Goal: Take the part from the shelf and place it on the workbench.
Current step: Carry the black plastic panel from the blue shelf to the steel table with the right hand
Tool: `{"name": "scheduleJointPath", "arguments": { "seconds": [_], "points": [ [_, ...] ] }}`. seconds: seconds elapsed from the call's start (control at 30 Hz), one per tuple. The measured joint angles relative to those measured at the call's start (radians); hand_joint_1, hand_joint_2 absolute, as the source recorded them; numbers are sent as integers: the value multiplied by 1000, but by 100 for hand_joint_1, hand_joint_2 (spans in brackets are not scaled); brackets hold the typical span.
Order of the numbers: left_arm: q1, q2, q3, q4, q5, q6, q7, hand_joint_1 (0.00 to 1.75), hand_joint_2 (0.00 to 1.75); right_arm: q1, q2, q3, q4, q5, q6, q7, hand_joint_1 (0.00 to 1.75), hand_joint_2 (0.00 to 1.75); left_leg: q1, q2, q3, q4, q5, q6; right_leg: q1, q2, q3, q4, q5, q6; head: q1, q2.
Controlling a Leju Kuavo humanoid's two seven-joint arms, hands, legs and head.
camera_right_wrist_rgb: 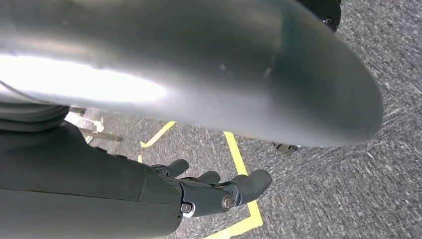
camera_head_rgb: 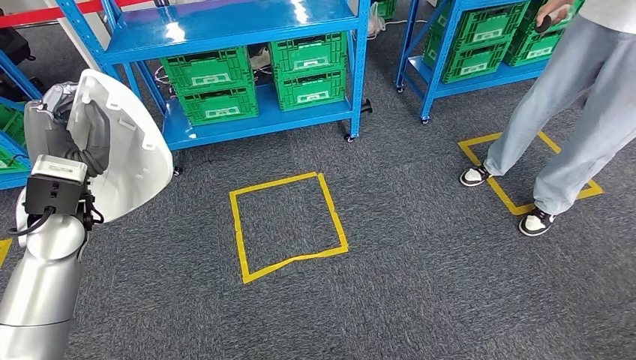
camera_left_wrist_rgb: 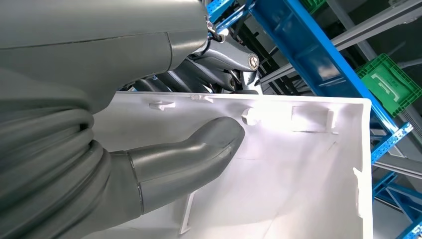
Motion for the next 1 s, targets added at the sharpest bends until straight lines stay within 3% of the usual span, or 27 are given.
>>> {"name": "scheduleJointPath", "arguments": {
  "seconds": [0.1,0.23,0.3,0.37,0.43,0.47,0.5,0.53,0.6,0.67,0.7,0.77,0.83,0.9,0.97,1.0],
  "points": [
    [-3,0,0,4,1,2,-2,175,175,0,0,0,0,7,9,-7,0,0,0,0,-5,3,2,-1,-1,0,-3,-1,5,0,0,0],
    [-8,0,0,6,3,2,-4,175,175,0,1,0,0,12,18,-18,0,0,-4,-1,-14,4,7,12,-4,-3,-4,-6,13,11,0,0],
    [-10,1,0,6,5,3,-5,175,175,0,0,0,0,13,21,-19,0,0,4,-5,-7,-18,22,17,-3,-4,-3,-5,9,18,0,0],
    [-10,1,0,5,6,5,-6,175,175,1,-1,0,0,14,25,-20,0,0,13,-10,-1,-38,39,22,-3,-3,-25,51,-38,26,2,0],
    [-6,0,0,5,7,6,-6,175,175,1,-1,0,0,14,28,-20,0,0,15,-20,-12,-37,46,22,-6,-2,-77,174,-111,34,4,0],
    [-2,0,0,5,7,6,-6,175,175,2,-1,0,0,15,29,-21,0,0,16,-26,-20,-33,48,20,-8,-2,-97,228,-134,38,4,0],
    [1,1,0,5,7,6,-6,175,175,3,-1,0,0,15,30,-21,0,0,18,-34,-29,-27,50,18,-11,-2,-101,246,-137,42,4,0],
    [4,1,0,4,7,6,-6,175,175,3,-2,0,0,16,31,-22,0,0,21,-44,-37,-20,51,14,-14,-1,-85,226,-122,45,4,0],
    [8,3,0,0,7,7,-6,175,175,3,-4,0,0,18,33,-25,0,0,28,-63,-55,1,51,3,-21,18,-14,108,-73,51,4,0],
    [11,6,1,-6,7,8,-6,175,175,4,-4,0,0,20,35,-28,0,0,29,-81,-71,19,51,-14,-21,46,30,24,-51,43,4,0],
    [11,7,1,-8,7,8,-6,175,175,5,-4,0,0,20,36,-29,0,0,28,-89,-76,21,53,-22,-18,51,31,19,-54,33,3,0],
    [13,10,1,-11,6,8,-6,175,175,5,-4,0,0,19,36,-31,0,0,29,-103,-81,14,62,-37,-15,34,27,22,-47,9,0,0],
    [12,14,2,-12,6,8,-6,175,175,4,-4,0,0,16,36,-34,0,0,29,-78,-94,31,51,-43,-15,14,24,19,-39,-9,-3,0],
    [8,17,3,-11,6,8,-6,175,175,6,-4,0,0,15,37,-35,0,0,26,-33,-132,126,-9,-43,-12,-7,18,17,-32,-21,-9,0],
    [7,17,4,-8,8,8,-7,175,175,8,-4,0,0,14,37,-35,0,0,24,-18,-180,256,-76,-42,-7,-30,10,17,-29,-26,-11,0],
    [9,17,4,-7,10,8,-8,175,175,9,-4,0,0,14,36,-35,0,0,23,-16,-188,291,-90,-40,-4,-42,7,17,-27,-28,-11,0]
  ]
}}
